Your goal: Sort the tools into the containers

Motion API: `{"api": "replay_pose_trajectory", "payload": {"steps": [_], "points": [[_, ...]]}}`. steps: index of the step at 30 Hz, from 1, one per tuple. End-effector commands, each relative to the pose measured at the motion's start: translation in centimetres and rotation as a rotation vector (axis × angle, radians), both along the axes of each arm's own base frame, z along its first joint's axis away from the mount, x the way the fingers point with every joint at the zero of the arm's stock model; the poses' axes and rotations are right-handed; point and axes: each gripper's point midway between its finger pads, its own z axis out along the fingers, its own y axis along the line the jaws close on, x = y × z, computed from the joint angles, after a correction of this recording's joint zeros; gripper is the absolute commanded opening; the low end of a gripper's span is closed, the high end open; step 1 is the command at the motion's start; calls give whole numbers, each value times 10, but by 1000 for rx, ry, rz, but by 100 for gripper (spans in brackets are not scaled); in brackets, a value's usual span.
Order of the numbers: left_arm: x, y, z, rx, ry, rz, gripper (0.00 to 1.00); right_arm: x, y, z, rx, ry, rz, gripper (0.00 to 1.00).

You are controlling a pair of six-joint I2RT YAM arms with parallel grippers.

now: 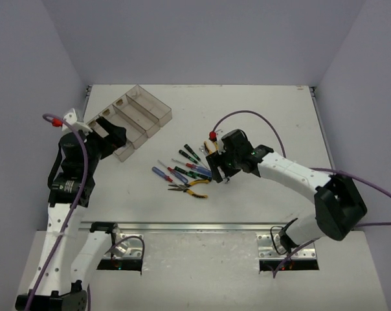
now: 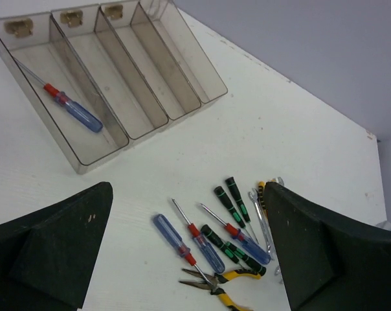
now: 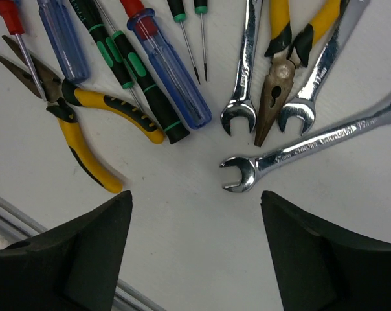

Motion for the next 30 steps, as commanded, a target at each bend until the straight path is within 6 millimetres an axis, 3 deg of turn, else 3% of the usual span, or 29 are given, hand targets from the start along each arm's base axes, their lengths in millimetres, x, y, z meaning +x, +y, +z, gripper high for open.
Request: {"api": "replay_pose_trajectory", "payload": {"steps": [1,2,3,4,7,11,20,30], "points": [[-9,-1,-13,125,33,-77,100,39,37,7,5,-53,128,70],[-9,-1,-13,131,20,-66,100,43,41,4,-4,-44,139,66],[-10,1,-28,131,36,-55,100,45,44,1,-18,-27,151,62],[-11,3,-31,129,33,-44,100,56,52,7,-17,-41,161,58],[-14,-1,-22,123,-6,-59,100,67,62,0,-76,-28,209,47],[-16,-6,-20,114,-28,-88,100,69,69,-18,-122,13,269,40],[-14,-12,-22,110,-28,-120,100,48,75,-56,-174,112,359,41],[-16,-19,-20,102,-42,-163,100,52,64,-79,-231,96,330,33]]}}
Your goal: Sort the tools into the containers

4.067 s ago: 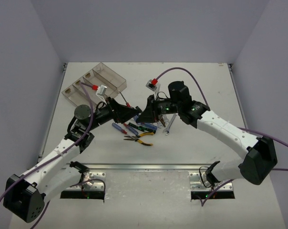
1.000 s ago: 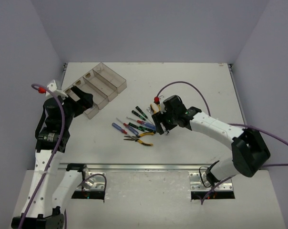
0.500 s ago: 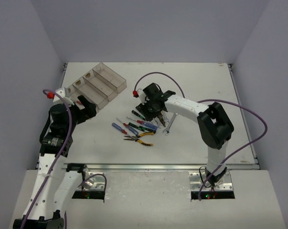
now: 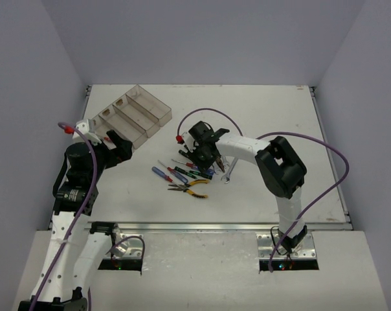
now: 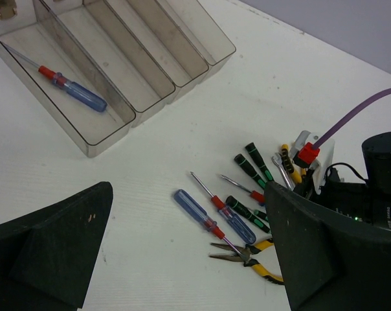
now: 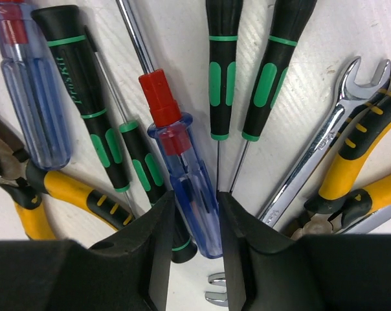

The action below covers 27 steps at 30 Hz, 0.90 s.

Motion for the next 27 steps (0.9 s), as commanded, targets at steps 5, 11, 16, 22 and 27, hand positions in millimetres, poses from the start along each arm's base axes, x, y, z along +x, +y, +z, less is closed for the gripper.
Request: {"api": "replay_pose_trajectory", "payload": {"steps": [5,11,16,22,27], "points": [[5,-7,13,3,-63,-45,100,4,-1,-11,-23,-19,12,33],[5,-7,12,4,-58,-43,100,1,0,-17,-26,10,18,26],[6,-7,12,3,-56,-45,100,0,4,6,31,-22,6,10],[5,-7,13,3,-60,-40,100,2,6,59,103,-94,-29,4],[5,-10,13,-1,-62,-60,100,-6,6,96,180,-116,-84,0]]}}
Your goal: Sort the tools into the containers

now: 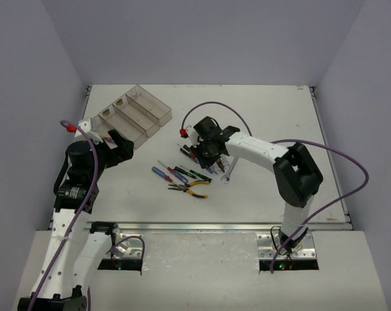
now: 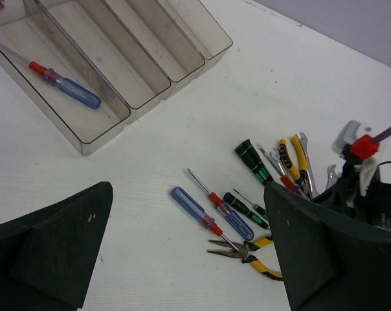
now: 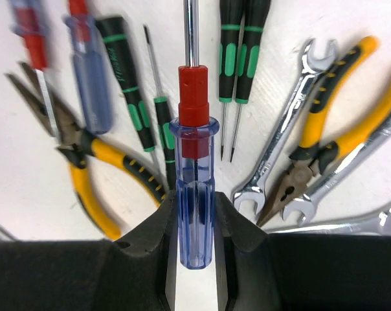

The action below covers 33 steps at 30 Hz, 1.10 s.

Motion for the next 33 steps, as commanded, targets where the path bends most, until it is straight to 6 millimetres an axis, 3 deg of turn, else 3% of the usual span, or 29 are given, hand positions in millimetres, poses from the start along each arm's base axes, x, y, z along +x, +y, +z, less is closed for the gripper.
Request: {"api": "replay_pose_trajectory", "payload": {"steps": [1,3,5,7,9,12,18,22,24,26,33], "points": [[5,-7,14,5,-61,-45,100,1,11,63,142,-86,-53,0],[5,-14,17,-7,-64,-82,100,-4,12,80,190,-90,-72,0],[2,-34,25,-80,-73,-170,100,-9,16,94,240,-84,-76,0],[0,-60,35,-187,-97,-288,100,-20,25,118,345,-62,-74,0],[-16,-105,55,-370,-157,-546,100,-34,33,143,459,-49,-66,0],[-31,-139,78,-581,-278,-731,100,-58,40,180,626,-50,-1,0],[-50,-197,90,-646,-338,-883,100,-87,37,223,807,-82,62,0],[-54,-216,96,-675,-376,-930,98,-109,35,242,887,-72,141,0],[-64,-230,101,-699,-385,-991,96,-113,33,245,891,-70,147,0],[-58,-235,99,-701,-367,-975,93,-115,33,247,889,-75,168,0],[-46,-239,98,-698,-342,-924,49,-126,32,254,924,-66,202,0]]}}
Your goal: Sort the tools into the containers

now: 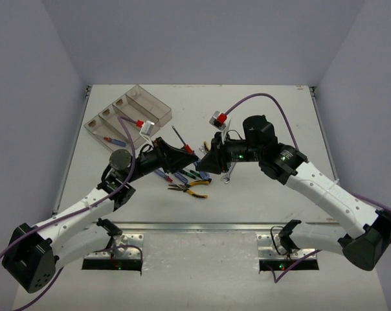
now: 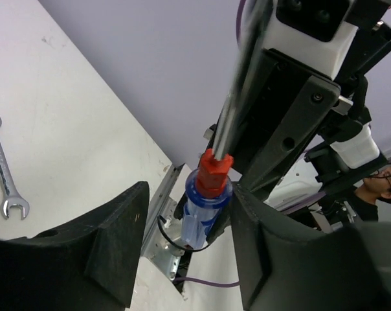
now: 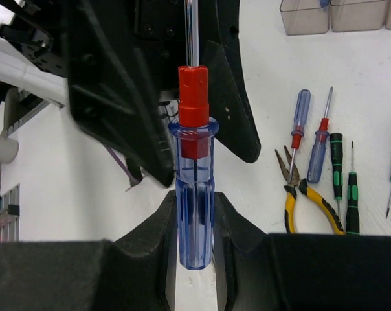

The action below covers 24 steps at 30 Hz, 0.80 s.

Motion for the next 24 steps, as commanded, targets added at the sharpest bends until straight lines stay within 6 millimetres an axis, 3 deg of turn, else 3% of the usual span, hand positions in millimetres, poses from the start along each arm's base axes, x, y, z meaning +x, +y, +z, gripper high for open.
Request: {"api": "replay_pose_trajectory", "payload": {"steps": [1,4,10,11,14,15,18,19,20,22,24], "points": [[4,3,42,-75,-107,46,47,-10,3,25,88,-50,50,0],[2,5,50,-88,-125,53,43,-10,5,21,86,-37,57,0],[-1,-1,57,-95,-141,31,47,-7,10,19,90,-8,64,0],[-1,-2,56,-95,-141,31,43,-6,11,19,93,-10,61,0],[1,-4,54,-84,-127,30,7,-2,12,19,95,-6,40,0],[2,-5,53,-79,-122,30,0,0,12,19,92,-6,31,0],[5,-7,52,-56,-114,34,0,7,11,16,76,-6,-5,0],[9,-6,50,-38,-104,54,0,11,9,12,61,-5,-38,19],[14,-5,48,-16,-92,80,0,16,6,7,44,-5,-75,43],[29,2,40,43,-48,164,0,24,-3,-1,10,-9,-149,98],[53,18,32,120,15,316,0,32,-21,-10,-47,-38,-252,99]]}}
